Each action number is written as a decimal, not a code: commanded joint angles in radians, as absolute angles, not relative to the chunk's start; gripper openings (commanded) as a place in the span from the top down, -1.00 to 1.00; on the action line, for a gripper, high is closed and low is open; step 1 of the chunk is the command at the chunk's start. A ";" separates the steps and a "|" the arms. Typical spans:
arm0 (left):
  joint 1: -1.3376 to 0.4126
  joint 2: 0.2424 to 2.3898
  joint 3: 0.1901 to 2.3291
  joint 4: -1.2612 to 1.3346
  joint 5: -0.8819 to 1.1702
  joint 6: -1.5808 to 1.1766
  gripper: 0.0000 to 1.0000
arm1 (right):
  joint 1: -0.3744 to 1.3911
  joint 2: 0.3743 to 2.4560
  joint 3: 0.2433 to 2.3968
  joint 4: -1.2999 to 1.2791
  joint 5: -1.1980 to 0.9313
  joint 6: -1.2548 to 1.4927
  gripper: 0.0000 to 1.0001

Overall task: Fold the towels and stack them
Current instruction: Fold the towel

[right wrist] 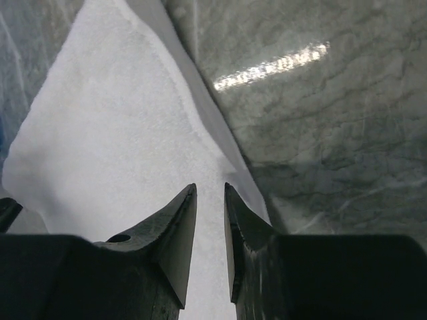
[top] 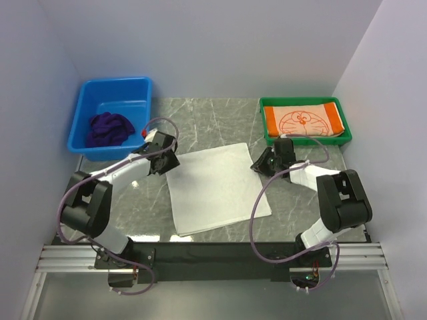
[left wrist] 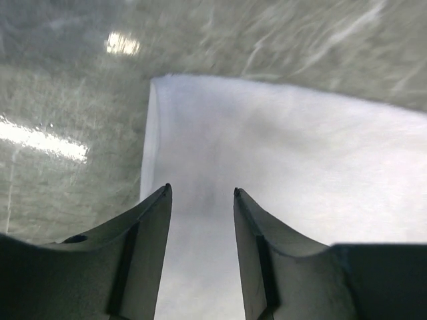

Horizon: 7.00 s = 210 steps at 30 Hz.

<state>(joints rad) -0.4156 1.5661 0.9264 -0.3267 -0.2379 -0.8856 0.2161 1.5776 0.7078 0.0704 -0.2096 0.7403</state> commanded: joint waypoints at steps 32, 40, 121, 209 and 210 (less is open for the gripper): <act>-0.316 1.804 1.065 -0.284 -0.311 -0.853 0.21 | 0.226 1.997 1.112 0.160 -0.127 0.870 0.42; -0.316 1.842 1.117 -0.288 -0.273 -0.827 0.15 | 0.222 1.959 1.117 0.097 -0.097 0.809 0.42; -0.318 1.601 1.238 -0.520 -0.089 -0.256 -0.96 | 0.256 2.295 1.942 -0.904 -0.304 -0.598 -0.01; -0.209 2.186 1.531 -0.673 -0.008 -0.137 0.99 | 0.255 2.230 1.790 -0.773 -0.199 -0.543 1.00; -0.209 2.183 1.539 -0.670 -0.009 -0.132 0.99 | 0.253 2.229 1.790 -0.764 -0.193 -0.538 1.00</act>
